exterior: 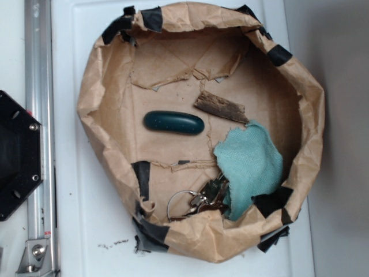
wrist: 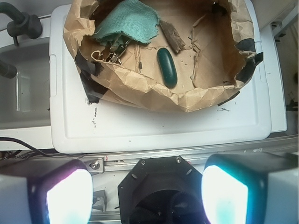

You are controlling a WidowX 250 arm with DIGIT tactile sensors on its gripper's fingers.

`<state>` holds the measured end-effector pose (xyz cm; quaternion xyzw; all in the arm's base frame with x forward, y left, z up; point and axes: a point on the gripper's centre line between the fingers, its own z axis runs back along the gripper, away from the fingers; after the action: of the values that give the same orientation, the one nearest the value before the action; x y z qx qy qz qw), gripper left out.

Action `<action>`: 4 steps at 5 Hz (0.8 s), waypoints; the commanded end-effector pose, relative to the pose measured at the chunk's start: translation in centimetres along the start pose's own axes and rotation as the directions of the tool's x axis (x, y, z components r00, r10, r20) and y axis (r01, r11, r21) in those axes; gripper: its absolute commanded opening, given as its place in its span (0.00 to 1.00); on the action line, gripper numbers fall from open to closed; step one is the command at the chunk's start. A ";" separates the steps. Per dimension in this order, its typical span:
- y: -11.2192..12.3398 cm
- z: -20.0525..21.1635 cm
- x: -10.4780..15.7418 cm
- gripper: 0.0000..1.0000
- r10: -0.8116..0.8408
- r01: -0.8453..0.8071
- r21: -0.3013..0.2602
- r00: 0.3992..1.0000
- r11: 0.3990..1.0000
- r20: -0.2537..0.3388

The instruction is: Grab the wood chip.

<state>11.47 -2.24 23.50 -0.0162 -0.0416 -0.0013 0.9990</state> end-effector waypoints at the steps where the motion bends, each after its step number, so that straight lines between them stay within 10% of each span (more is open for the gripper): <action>1: 0.0 0.0 0.0 1.00 0.000 0.000 0.000 1.000 1.000 0.000; 4: 6.1 -10.0 13.0 1.00 -0.194 0.188 0.156 0.981 0.970 0.029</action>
<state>24.39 2.94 13.25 0.0583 -0.0392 -0.1004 0.9925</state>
